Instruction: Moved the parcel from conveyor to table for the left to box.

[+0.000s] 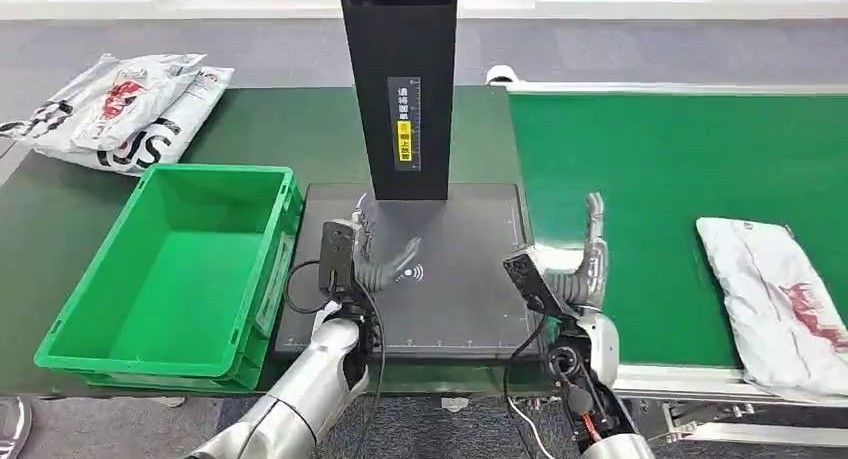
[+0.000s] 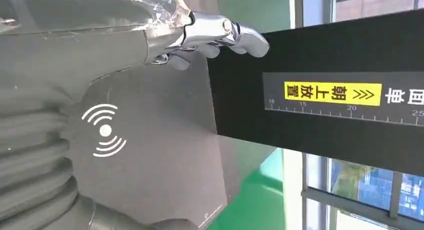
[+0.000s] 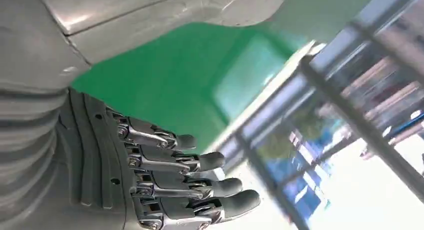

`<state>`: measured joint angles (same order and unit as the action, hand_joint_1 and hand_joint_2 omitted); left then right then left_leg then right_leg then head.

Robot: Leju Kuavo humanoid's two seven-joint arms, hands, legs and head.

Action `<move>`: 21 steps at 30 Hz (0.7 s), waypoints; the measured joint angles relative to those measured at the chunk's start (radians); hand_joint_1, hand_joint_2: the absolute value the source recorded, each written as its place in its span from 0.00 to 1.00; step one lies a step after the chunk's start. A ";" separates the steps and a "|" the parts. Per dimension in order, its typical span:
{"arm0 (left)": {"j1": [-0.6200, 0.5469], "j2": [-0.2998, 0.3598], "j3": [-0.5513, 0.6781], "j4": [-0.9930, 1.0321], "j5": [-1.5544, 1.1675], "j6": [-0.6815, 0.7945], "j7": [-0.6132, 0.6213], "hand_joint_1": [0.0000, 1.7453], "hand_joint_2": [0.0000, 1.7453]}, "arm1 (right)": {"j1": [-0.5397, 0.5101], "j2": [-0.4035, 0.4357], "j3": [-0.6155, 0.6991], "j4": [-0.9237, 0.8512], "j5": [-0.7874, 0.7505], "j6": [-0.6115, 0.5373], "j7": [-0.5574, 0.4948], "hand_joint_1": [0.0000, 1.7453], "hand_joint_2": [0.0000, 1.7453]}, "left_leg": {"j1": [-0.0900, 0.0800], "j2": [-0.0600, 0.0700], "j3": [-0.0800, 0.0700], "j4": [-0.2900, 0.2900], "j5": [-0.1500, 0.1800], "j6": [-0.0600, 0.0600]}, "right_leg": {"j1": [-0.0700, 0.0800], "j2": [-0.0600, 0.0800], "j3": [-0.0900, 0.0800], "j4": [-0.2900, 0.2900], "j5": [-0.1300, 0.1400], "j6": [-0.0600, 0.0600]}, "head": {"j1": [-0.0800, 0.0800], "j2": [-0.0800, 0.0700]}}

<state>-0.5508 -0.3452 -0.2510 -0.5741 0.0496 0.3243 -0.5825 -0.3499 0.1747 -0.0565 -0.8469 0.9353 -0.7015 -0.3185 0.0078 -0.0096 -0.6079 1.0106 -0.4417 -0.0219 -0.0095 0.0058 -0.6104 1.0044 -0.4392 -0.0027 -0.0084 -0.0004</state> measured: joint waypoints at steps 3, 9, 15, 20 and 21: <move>0.000 0.002 0.000 0.004 0.001 0.001 -0.002 0.00 1.00 | 0.004 0.001 -0.151 -0.005 0.158 0.000 -0.012 0.00 1.00 | 0.000 -0.001 0.000 0.000 0.000 0.000 | 0.000 -0.001 0.000 0.000 0.000 0.000 | 0.000 0.000; 0.001 0.006 0.000 0.012 0.001 0.002 -0.005 0.00 1.00 | 0.012 0.005 -0.396 -0.031 0.337 -0.001 0.003 0.00 1.00 | -0.001 0.000 0.000 0.000 -0.001 0.001 | 0.000 -0.001 0.000 0.000 0.000 0.001 | 0.000 0.000; 0.018 0.009 0.004 0.003 -0.001 0.005 -0.004 0.00 1.00 | 0.034 -0.007 -0.555 -0.049 0.536 0.000 0.214 0.00 1.00 | -0.001 0.000 0.000 0.000 -0.001 0.002 | -0.001 -0.001 0.000 0.000 -0.001 0.002 | 0.000 0.000; 0.024 0.009 0.004 -0.005 -0.002 0.005 -0.003 0.00 1.00 | 0.046 -0.029 -0.582 -0.044 0.568 -0.001 0.282 0.00 1.00 | -0.001 0.000 0.000 0.000 -0.002 0.002 | -0.002 0.000 0.000 0.000 -0.001 0.002 | 0.000 0.000; 0.025 0.009 0.004 -0.006 -0.004 0.005 -0.002 0.00 1.00 | 0.049 -0.032 -0.584 -0.040 0.574 0.000 0.314 0.00 1.00 | -0.001 0.000 0.000 0.000 -0.002 0.002 | -0.002 -0.001 0.000 0.000 -0.001 0.002 | 0.000 0.000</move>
<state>-0.5259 -0.3361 -0.2468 -0.5802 0.0454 0.3292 -0.5844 -0.3006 0.1427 -0.6405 -0.8870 1.5095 -0.7019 -0.0044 0.0067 -0.0096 -0.6080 1.0106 -0.4432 -0.0196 -0.0111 0.0052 -0.6104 1.0044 -0.4405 -0.0007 -0.0084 0.0000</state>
